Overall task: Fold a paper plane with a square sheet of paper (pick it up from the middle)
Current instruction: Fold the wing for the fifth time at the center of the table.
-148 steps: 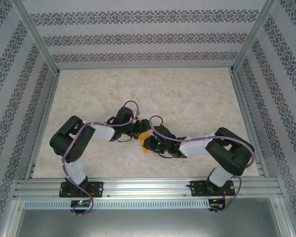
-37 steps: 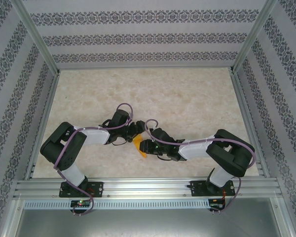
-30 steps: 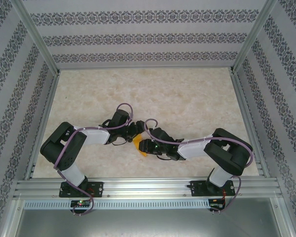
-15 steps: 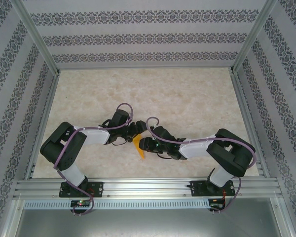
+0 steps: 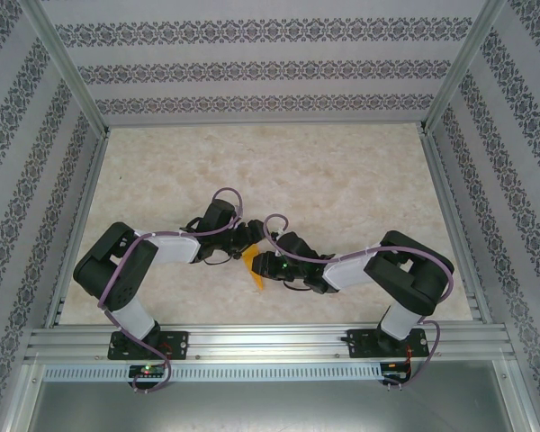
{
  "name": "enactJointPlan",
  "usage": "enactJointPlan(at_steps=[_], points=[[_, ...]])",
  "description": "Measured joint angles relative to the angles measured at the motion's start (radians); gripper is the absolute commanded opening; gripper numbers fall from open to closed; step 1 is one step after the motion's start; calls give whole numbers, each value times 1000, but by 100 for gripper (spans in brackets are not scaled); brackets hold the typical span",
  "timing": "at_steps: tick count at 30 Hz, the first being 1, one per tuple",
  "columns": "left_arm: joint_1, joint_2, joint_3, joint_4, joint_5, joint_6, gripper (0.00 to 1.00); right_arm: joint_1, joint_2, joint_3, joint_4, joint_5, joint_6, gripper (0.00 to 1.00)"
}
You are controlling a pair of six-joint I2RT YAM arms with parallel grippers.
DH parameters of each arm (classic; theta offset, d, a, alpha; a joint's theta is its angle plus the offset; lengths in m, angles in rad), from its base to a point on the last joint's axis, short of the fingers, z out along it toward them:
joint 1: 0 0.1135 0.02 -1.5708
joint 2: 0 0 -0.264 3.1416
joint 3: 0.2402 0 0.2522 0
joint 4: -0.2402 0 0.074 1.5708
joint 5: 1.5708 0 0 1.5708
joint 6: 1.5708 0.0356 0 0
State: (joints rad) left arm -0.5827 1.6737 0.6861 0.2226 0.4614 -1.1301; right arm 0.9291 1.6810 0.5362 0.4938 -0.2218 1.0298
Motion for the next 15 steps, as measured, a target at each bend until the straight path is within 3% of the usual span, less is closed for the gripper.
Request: enactJointPlan(at_steps=[10, 13, 15], points=[[0, 0, 0, 0, 0, 0, 76, 27, 0, -6, 16, -3, -3, 20], [0, 0, 0, 0, 0, 0, 76, 42, 0, -6, 18, -10, -10, 11], [0, 0, -1, 0, 0, 0, 76, 46, 0, -6, 18, -11, -19, 11]])
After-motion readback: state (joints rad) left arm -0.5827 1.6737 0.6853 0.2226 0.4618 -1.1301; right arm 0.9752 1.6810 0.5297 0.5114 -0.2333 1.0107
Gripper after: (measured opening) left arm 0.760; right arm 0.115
